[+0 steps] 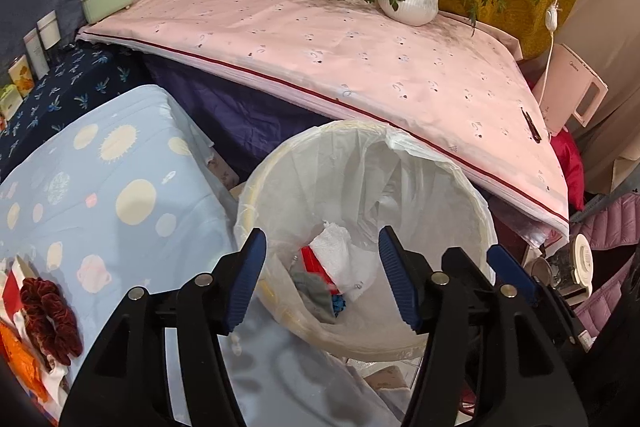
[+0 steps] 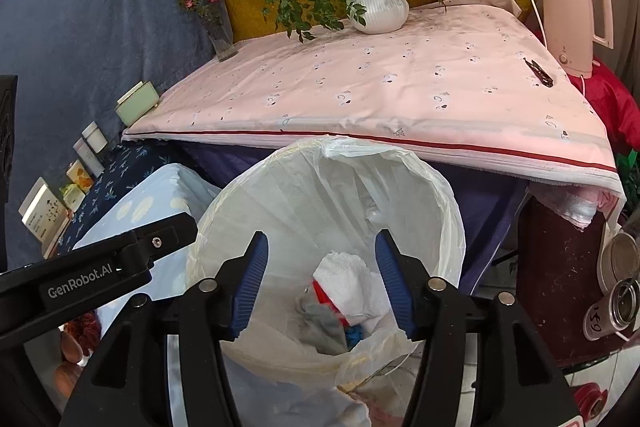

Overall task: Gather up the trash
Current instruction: 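Carry the pouch and strap over the white bin and open both tools, then move both open tools from the bin back over the trash pile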

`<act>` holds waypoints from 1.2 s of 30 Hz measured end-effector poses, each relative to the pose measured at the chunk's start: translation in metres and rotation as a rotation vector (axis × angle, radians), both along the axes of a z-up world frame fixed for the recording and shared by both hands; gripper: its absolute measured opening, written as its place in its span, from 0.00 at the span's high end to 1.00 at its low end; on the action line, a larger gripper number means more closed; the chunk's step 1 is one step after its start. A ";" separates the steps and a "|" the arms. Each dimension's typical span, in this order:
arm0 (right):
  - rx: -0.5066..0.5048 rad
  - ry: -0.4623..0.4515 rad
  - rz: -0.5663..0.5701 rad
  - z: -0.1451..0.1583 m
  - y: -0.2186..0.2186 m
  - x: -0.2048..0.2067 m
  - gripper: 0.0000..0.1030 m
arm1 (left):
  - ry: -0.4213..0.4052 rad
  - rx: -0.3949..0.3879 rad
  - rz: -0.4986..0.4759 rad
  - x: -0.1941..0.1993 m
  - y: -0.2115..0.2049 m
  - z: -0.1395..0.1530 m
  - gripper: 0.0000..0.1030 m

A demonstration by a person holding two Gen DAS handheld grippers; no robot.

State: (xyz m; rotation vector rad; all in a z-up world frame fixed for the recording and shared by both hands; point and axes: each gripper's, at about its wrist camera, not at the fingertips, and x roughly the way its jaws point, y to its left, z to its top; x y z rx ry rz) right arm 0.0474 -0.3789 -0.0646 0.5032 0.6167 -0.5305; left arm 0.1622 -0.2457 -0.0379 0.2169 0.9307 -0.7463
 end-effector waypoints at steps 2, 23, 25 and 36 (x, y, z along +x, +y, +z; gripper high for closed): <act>0.002 -0.002 0.000 0.002 0.003 -0.001 0.44 | 0.004 -0.004 0.008 0.000 0.005 0.001 0.46; -0.044 -0.048 0.095 0.040 0.064 -0.004 0.35 | -0.046 -0.067 0.153 -0.003 0.089 0.036 0.40; -0.052 -0.049 0.109 0.044 0.071 -0.003 0.34 | -0.046 -0.075 0.169 -0.002 0.099 0.038 0.40; -0.114 -0.056 0.200 0.066 0.119 0.009 0.30 | -0.056 -0.119 0.282 0.003 0.166 0.048 0.35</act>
